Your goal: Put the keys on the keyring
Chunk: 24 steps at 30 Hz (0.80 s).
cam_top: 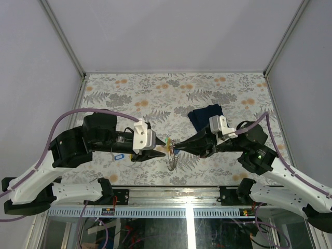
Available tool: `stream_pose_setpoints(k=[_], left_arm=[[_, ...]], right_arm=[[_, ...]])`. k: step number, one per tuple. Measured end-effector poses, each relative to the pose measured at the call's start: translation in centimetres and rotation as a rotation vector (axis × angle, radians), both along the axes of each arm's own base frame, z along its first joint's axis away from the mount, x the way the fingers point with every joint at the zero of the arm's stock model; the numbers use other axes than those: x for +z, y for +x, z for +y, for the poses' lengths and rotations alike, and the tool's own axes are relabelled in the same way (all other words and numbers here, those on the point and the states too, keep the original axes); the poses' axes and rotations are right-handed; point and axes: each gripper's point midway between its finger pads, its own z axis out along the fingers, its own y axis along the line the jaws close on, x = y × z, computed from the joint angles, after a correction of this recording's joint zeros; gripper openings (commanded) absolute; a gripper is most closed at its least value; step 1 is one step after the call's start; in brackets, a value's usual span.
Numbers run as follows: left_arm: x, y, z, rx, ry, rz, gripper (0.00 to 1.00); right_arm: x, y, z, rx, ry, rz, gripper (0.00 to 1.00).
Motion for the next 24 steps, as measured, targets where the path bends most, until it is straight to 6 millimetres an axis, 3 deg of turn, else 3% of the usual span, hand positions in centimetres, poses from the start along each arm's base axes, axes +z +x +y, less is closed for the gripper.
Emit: stream_pose_setpoints(k=[11, 24], left_arm=[[1.9, 0.0, -1.4, -0.029, -0.108, -0.034, 0.32], [1.7, -0.4, -2.0, -0.068, -0.109, -0.022, 0.26]], right_arm=[[1.0, -1.0, -0.2, 0.049, 0.027, -0.001, 0.00], [1.6, -1.5, -0.7, 0.054, 0.046, -0.012, 0.00]])
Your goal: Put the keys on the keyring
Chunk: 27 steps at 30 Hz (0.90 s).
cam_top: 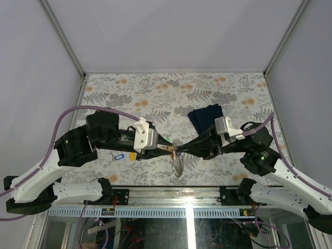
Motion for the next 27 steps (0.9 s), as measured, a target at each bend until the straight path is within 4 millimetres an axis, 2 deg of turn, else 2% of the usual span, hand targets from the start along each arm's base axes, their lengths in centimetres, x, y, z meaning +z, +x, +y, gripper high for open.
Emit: stream_pose_setpoints(k=[5, 10, 20, 27], left_arm=[[-0.3, -0.1, -0.3, -0.015, 0.009, 0.008, 0.16], [-0.4, -0.1, -0.4, -0.019, 0.012, 0.011, 0.00], [-0.3, -0.2, -0.4, -0.026, 0.009, 0.011, 0.00], [0.6, -0.3, -0.9, -0.042, -0.041, -0.009, 0.00]], right_arm=[[0.6, -0.2, -0.3, 0.001, 0.019, -0.012, 0.00], [0.8, -0.3, -0.4, 0.000, 0.027, -0.016, 0.00], [1.5, -0.4, -0.9, -0.015, 0.048, -0.017, 0.00], [2.7, -0.3, -1.3, -0.035, 0.113, -0.007, 0.00]])
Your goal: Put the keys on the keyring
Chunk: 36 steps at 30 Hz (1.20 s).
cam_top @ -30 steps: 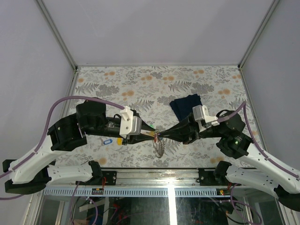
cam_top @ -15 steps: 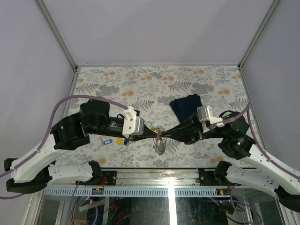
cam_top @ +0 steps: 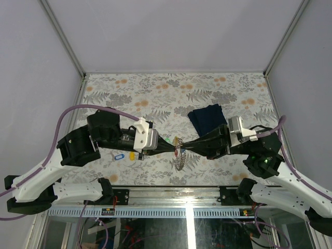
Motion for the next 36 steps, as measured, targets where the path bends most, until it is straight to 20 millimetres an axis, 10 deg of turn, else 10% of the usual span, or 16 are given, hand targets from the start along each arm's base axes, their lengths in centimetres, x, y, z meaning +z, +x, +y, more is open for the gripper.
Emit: stream_pose_setpoints(k=[36], left_arm=[[0.4, 1.2, -0.5, 0.057, -0.059, -0.021, 0.03]], right_arm=[[0.2, 2.0, -0.7, -0.124, 0.055, 0.084, 0.00]])
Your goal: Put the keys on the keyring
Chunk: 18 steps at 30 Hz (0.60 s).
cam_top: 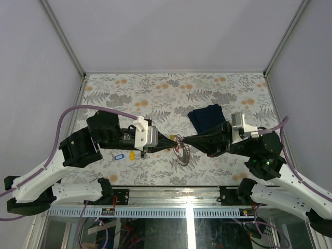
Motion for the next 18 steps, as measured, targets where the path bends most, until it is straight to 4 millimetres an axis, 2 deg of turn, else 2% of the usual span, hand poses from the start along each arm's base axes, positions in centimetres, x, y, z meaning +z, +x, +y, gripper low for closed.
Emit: stream_pose_setpoints(k=[8, 18], left_arm=[[0.0, 0.2, 0.3, 0.019, 0.001, -0.002, 0.07], [0.3, 0.2, 0.6, 0.025, -0.006, -0.006, 0.14]], right_arm=[[-0.2, -0.4, 0.4, 0.029, -0.060, 0.005, 0.00], [-2.0, -0.2, 0.8, 0.036, -0.154, 0.044, 0.00]])
